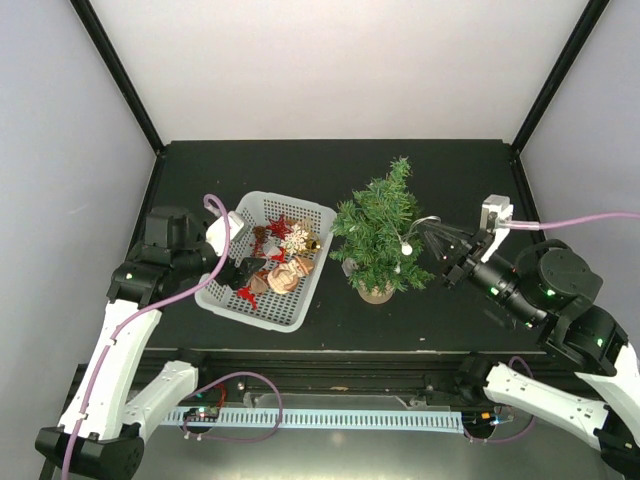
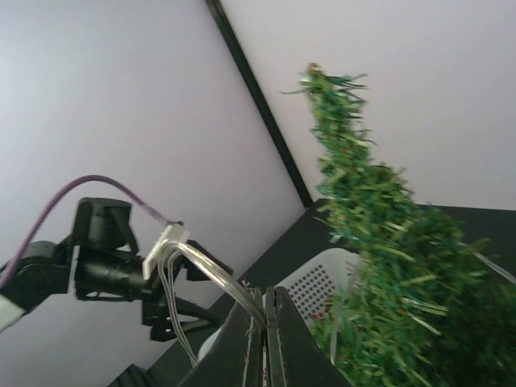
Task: Decorate the small christmas tree
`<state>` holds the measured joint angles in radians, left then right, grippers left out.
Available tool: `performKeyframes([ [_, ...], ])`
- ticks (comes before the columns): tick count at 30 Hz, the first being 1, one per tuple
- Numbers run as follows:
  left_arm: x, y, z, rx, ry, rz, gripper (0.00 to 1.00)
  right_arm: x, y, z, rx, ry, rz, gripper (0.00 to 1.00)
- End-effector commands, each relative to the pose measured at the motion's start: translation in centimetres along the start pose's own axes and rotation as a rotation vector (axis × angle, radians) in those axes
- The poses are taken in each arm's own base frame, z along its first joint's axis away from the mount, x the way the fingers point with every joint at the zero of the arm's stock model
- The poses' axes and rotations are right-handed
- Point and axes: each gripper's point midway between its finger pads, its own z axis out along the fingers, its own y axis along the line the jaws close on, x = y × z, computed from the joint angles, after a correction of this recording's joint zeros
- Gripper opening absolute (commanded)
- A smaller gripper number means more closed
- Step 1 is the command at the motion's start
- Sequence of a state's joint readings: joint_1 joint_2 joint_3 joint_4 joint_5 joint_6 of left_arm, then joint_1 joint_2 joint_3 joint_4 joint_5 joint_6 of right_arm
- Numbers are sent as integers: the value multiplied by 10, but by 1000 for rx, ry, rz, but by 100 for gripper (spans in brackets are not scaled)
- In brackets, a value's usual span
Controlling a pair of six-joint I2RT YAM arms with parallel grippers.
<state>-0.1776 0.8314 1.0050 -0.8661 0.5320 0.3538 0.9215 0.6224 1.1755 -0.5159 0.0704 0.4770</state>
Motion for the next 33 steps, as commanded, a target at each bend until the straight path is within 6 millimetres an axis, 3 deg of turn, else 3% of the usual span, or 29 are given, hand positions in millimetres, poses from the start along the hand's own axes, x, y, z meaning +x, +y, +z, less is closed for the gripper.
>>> performKeyframes([
  [1,-5,2,-1,-1,-16,-12,96,-4,-22,-5,111,-55,10,1],
  [14,-2,3,2,0,-5,-20,96,-4,-70,-15,378,-109,23,3],
  [33,-1,4,2,0,-4,-29,97,-5,-101,-2,598,-113,4,12],
])
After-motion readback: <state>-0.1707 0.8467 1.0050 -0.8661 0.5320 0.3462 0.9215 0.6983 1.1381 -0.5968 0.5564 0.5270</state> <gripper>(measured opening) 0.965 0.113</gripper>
